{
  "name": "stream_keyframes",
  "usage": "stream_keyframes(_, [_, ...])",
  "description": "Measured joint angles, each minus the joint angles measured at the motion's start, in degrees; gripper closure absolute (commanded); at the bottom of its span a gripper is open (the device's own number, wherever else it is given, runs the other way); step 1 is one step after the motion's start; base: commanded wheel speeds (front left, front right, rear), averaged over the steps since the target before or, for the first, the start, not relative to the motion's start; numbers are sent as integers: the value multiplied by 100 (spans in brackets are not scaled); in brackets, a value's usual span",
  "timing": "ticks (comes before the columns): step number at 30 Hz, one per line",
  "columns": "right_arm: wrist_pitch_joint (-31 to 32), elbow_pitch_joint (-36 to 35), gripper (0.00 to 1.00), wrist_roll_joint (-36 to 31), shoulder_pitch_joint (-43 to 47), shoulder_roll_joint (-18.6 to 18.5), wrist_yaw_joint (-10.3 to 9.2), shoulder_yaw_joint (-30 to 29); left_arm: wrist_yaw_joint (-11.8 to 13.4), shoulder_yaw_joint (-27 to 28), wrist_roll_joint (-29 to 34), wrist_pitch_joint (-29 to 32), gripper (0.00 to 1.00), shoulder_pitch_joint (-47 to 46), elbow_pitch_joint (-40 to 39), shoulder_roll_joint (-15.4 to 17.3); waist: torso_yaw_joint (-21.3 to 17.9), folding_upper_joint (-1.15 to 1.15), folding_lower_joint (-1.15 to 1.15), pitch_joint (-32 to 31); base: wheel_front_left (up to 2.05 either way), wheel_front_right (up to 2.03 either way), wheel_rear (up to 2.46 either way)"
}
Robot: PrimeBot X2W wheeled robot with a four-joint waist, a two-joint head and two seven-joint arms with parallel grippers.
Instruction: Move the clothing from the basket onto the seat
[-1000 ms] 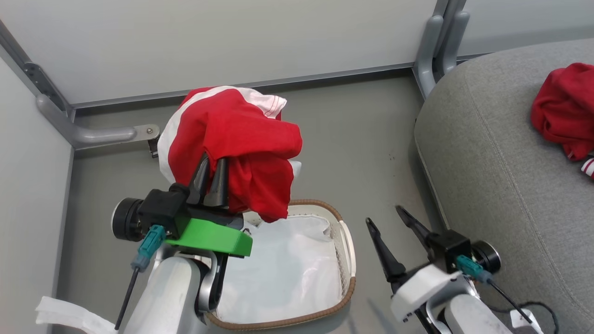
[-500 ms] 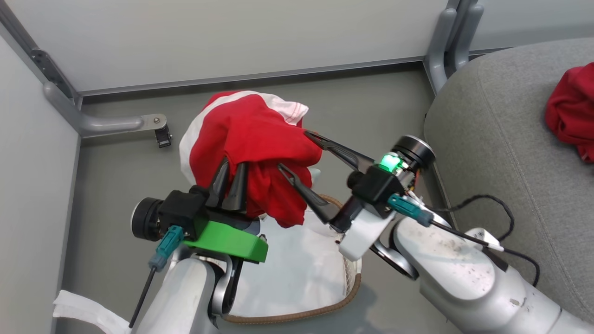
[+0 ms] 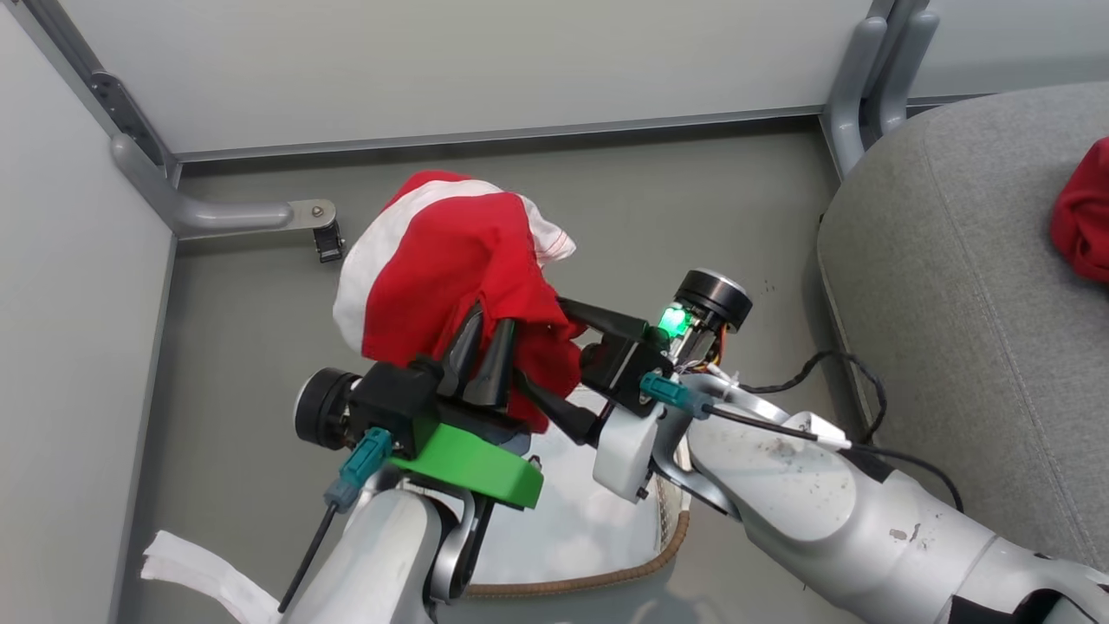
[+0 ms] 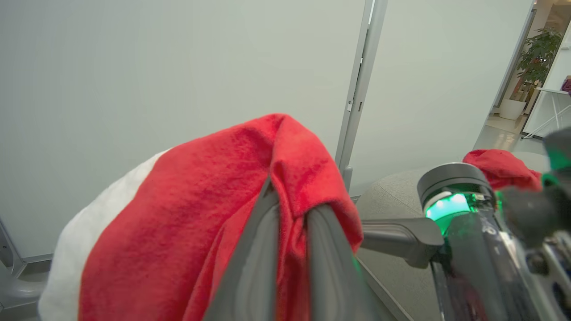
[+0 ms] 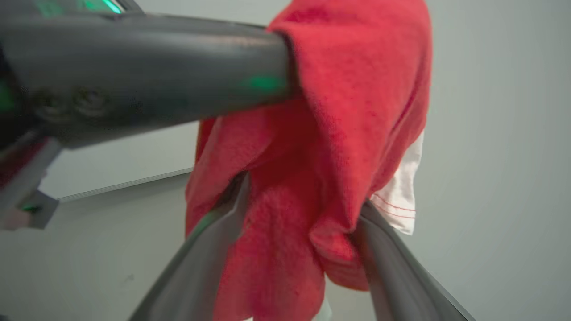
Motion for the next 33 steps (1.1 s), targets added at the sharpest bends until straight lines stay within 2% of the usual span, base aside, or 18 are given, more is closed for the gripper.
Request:
stream_keyframes(4, [0,221,0,31,-101,90,0,118,0,-154,-103,0,100,-32,-26,0,40,0,0,20,0,0,0])
stream_keyframes(11, [0,379,0,56,-98,245,0,-79,-16,-369,-300,0,100,-80,-82,1,110,0,0,71,0,0,0])
stream_keyframes(12, [0,393,3,68,-90,255,0,-112,-15,-398,-314,0,100,-90,-89,1,121,0,0,80,0,0,0])
stream_keyframes(14, [0,411,89,79,-80,265,0,-162,-15,-458,-332,0,100,-106,-90,1,142,0,0,96,0,0,0])
stream_keyframes(15, [0,408,100,88,-72,269,0,-194,-15,-477,-332,0,100,-110,-91,0,155,0,0,103,0,0,0])
stream_keyframes(22, [2,177,100,112,113,240,0,-522,30,-400,-283,0,100,-131,-37,-1,159,0,0,149,0,0,0])
stream_keyframes(23, [2,119,100,100,160,231,0,-587,52,-366,-282,0,88,-131,-31,-1,146,0,0,149,0,0,0])
stream_keyframes(24, [2,81,100,87,190,225,0,-628,56,-342,-267,0,38,-131,-31,-1,133,0,0,150,0,0,0])
stream_keyframes(25, [2,23,100,79,240,216,0,-700,74,-315,-265,0,0,-131,-34,-1,114,0,0,150,0,0,0])
stream_keyframes(33, [2,-325,100,47,627,85,0,-1424,76,-166,-79,0,0,-118,48,-1,-166,0,0,185,0,0,0])
